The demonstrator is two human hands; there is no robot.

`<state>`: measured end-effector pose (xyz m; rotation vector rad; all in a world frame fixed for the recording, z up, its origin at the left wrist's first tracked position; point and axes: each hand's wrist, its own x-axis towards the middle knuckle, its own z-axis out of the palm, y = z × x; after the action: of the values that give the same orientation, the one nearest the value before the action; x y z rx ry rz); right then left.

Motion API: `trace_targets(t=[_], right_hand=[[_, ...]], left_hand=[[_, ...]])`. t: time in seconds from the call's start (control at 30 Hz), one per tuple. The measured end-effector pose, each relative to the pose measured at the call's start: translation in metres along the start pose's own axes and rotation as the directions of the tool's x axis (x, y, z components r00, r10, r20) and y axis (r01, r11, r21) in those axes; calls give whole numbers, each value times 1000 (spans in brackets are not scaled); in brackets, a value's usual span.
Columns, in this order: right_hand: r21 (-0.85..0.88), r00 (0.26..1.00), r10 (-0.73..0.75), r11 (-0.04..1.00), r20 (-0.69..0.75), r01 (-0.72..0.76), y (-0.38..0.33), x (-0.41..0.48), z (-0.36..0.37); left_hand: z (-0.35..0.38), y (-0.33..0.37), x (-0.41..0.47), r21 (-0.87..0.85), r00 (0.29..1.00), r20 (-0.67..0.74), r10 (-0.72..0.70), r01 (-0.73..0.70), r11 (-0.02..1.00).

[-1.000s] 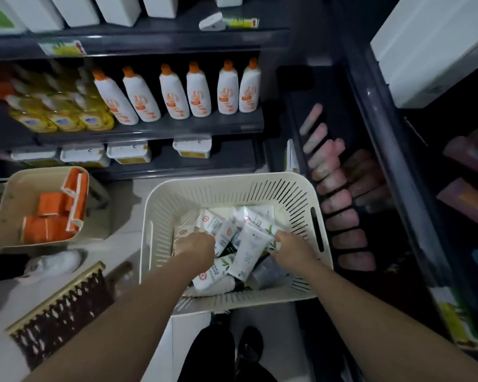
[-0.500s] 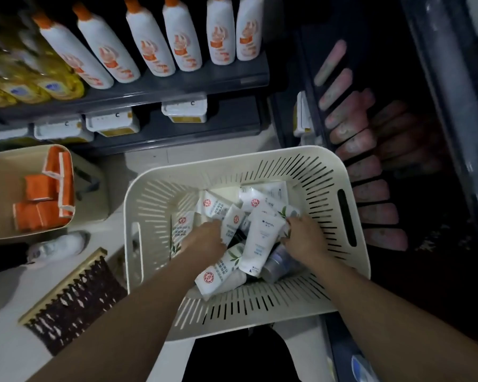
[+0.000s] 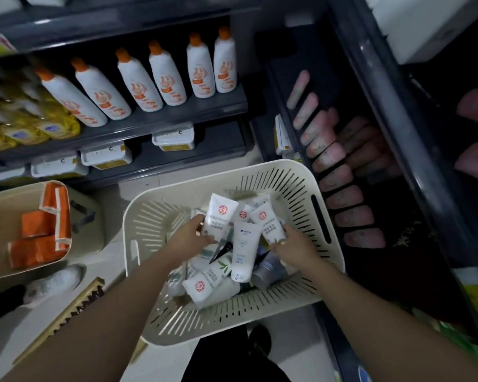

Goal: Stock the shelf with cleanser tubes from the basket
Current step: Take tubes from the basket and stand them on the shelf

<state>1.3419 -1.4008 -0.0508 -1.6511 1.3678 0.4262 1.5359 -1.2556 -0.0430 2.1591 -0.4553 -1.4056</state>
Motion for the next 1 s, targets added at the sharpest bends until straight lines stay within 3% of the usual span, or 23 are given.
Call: trace_targets(t=[0.17,0.33,0.5,0.7,1.0], right_hand=[[319,999,-48,947,21,39,-13,-29,-24],[598,986,-168,789,-12,142,-15,-72,-39],[765,966,-230,599,-117,236,-18,-130,-59],[820,933,-269,460,-238,342,-2,-213,-84],[781,892,-223,430,-394,453,47,-303,-102]], left_hand=[[-2,25,-28,-273,998,-24,51,-55,960],[6,48,-68,-327,991,3,131,-123,937],[20,71,-120,-369,972,-27,232,-226,902],[38,93,-183,-325,944,11,330,-309,894],[68,112,-258,-292,867,85,491,-449,845]])
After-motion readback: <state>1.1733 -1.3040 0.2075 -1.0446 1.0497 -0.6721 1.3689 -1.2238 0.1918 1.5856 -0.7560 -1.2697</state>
